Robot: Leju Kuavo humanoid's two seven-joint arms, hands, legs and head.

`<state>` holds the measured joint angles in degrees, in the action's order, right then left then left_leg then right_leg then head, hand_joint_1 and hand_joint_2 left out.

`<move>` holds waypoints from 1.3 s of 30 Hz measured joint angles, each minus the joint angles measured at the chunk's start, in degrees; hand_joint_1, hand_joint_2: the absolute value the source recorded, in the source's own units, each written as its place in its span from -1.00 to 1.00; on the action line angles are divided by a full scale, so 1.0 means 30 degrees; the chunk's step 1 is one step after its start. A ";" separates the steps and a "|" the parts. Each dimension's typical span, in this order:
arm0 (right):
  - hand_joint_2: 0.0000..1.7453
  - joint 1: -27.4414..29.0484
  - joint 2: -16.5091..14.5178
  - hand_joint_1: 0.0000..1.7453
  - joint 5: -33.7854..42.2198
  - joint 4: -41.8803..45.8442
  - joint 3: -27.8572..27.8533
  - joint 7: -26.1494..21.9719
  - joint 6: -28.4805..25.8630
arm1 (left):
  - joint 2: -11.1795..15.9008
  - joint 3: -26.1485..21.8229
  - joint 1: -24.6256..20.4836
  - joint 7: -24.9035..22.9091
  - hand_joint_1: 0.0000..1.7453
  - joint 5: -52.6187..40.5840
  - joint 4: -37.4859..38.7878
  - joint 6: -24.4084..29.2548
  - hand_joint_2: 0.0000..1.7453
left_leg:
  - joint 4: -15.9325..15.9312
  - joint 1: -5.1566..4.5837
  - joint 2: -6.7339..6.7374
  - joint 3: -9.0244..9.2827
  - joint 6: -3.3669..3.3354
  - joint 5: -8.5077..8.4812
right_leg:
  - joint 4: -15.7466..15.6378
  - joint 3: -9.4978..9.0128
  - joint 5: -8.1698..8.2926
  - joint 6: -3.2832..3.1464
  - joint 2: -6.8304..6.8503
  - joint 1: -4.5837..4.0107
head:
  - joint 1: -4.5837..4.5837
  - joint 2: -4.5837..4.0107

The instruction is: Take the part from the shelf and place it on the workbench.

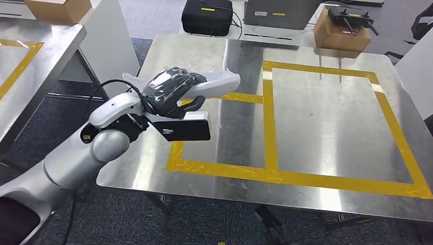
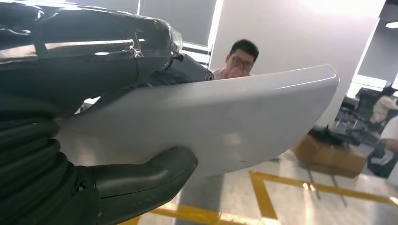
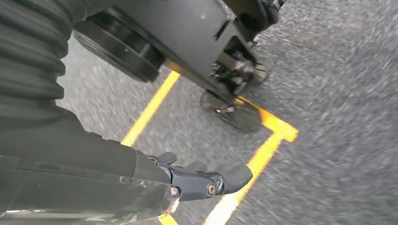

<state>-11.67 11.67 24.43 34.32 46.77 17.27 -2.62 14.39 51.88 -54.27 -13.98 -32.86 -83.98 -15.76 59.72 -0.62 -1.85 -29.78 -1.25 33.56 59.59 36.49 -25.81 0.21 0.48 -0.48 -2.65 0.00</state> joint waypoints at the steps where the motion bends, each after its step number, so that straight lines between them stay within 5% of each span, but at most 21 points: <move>1: 1.00 0.0130 0.0107 -1.00 0.0355 0.0005 0.0009 0.0000 -0.0159 | -0.0077 0.0234 -0.0050 0.0173 1.00 -0.0091 0.0585 -0.0011 1.00 | 0.0000 0.0000 0.0002 -0.0001 0.0000 0.0000 | 0.0000 -0.0001 0.0000 0.0000 0.0000 0.0002 | 0.0000 0.0000; 21: 1.00 0.0217 0.0703 -1.00 0.2821 0.0178 0.0543 -0.0474 -0.0455 | -0.0388 0.3562 -0.0588 0.1646 1.00 -0.0681 0.6573 -0.1525 1.00 | -0.0006 0.0001 0.0504 0.0013 -0.0006 0.0006 | -0.0003 0.0003 0.0002 0.0001 -0.0158 0.0027 | 0.0002 0.0000; 39: 1.00 0.0341 0.0670 -1.00 0.3112 0.0160 0.1302 -0.0510 -0.0389 | -0.0079 0.5126 -0.0775 0.1703 1.00 -0.0681 0.8088 -0.1601 1.00 | -0.0012 0.0003 0.0617 0.0037 -0.0004 0.0006 | 0.0005 0.0005 0.0006 0.0001 -0.0243 0.0027 | 0.0002 0.0000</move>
<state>-10.64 13.68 33.77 34.80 50.68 15.74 -3.79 14.16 67.26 -56.59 -8.87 -34.91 -59.72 -20.57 59.68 -0.61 -0.01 -29.66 -1.27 33.58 59.61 36.50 -25.79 0.21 -0.25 -0.40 -2.64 0.00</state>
